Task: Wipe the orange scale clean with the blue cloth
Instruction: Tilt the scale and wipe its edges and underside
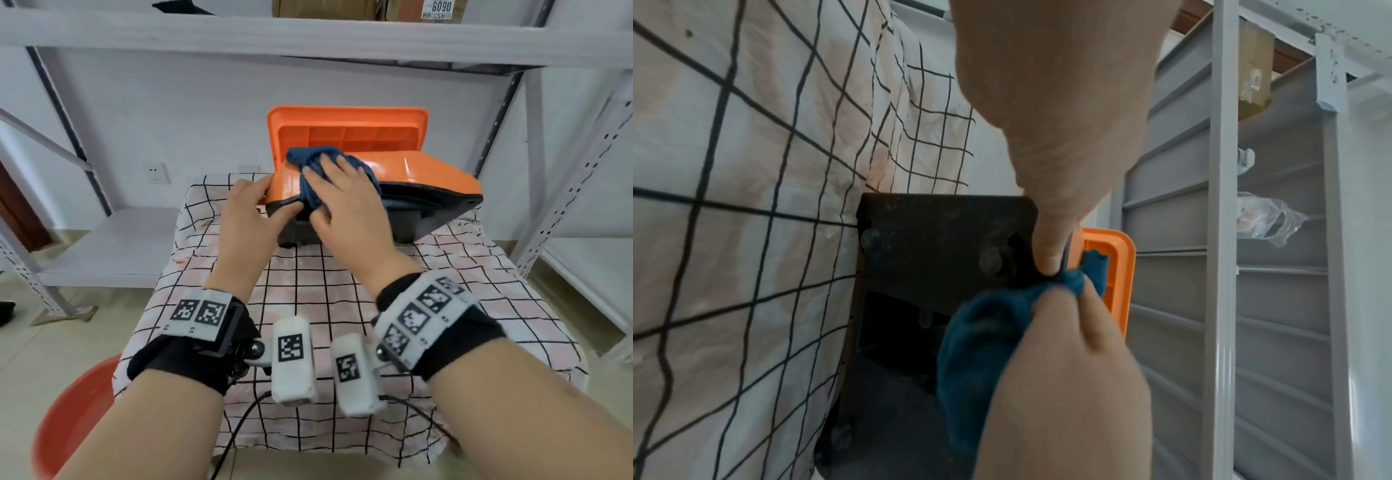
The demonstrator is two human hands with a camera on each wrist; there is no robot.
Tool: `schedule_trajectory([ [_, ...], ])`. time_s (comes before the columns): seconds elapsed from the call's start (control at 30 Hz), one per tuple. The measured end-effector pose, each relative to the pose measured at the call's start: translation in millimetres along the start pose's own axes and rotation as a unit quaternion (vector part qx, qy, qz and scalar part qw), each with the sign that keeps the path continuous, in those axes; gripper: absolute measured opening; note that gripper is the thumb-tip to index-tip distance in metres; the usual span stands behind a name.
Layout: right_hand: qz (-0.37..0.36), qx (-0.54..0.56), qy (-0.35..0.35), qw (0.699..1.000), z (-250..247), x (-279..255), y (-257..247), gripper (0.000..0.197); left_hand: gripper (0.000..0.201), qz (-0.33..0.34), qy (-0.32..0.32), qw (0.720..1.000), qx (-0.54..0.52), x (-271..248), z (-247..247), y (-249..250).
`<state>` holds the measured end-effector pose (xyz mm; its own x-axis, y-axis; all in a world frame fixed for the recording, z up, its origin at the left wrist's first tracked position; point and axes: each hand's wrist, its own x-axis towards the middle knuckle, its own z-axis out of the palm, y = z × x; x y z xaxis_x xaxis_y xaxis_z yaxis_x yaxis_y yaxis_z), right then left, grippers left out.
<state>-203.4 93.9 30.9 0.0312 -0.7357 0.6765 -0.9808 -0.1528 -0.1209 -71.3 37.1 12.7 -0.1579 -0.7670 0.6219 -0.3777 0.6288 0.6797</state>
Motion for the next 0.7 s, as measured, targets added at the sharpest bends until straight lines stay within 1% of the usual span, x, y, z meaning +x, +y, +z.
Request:
schedule_trajectory([
  [0.07,-0.038,-0.034,-0.009,0.999,-11.5,-2.9,24.4,0.056,0.039,0.0,-0.002,1.0,0.002,0.3,-0.3,0.1],
  [0.1,-0.026,-0.051,0.0,0.998,-18.4,-7.3,41.3,0.056,0.041,-0.003,-0.003,1.0,0.003,1.1,-0.3,0.5],
  [0.2,0.079,-0.084,0.046,0.992,-37.3,-32.5,80.0,0.052,0.046,-0.016,-0.002,1.0,-0.003,1.4,0.9,3.9],
  [0.27,0.126,-0.098,0.063,0.985,-37.3,-36.3,80.9,0.049,0.047,-0.038,0.013,0.999,-0.03,1.0,2.1,5.4],
  [0.3,0.136,-0.097,0.064,0.984,-34.7,-31.1,73.7,0.047,0.046,-0.054,0.021,0.997,-0.055,0.3,2.4,6.2],
  [0.33,0.13,-0.09,0.06,0.986,-30.7,-22.5,62.7,0.046,0.043,-0.067,0.025,0.995,-0.075,0.4,2.4,6.6],
  [0.4,0.065,-0.057,0.033,0.996,-19.4,-2.4,32.6,0.047,0.037,-0.072,0.024,0.993,-0.09,0.8,1.0,6.9],
  [0.43,0.031,-0.033,0.009,0.999,-13.3,4.9,16.1,0.05,0.034,-0.068,0.022,0.993,-0.093,1.4,-0.3,6.1],
  [0.5,0.002,0.006,-0.04,0.999,-4.7,14.4,-7.0,0.052,0.029,-0.067,0.02,0.993,-0.094,1.5,-3.0,4.5],
  [0.53,-0.005,0.008,-0.057,0.998,-2.1,16.6,-10.3,0.053,0.029,-0.069,0.016,0.993,-0.092,0.7,-4.2,4.0],
  [0.6,-0.042,-0.027,-0.075,0.996,-5.2,16.1,-3.2,0.053,0.028,-0.067,0.012,0.994,-0.083,-0.5,-6.0,4.7],
  [0.63,-0.062,-0.049,-0.07,0.994,-8.7,14.7,5.5,0.054,0.027,-0.064,0.015,0.995,-0.078,-0.6,-6.2,5.1],
  [0.67,-0.062,-0.065,-0.052,0.995,-13.0,12.6,17.3,0.055,0.028,-0.063,0.02,0.995,-0.076,-0.5,-6.0,5.1],
  [0.7,-0.037,-0.077,-0.031,0.996,-17.6,8.5,32.6,0.055,0.029,-0.067,0.024,0.995,-0.077,-0.5,-5.7,5.7],
])
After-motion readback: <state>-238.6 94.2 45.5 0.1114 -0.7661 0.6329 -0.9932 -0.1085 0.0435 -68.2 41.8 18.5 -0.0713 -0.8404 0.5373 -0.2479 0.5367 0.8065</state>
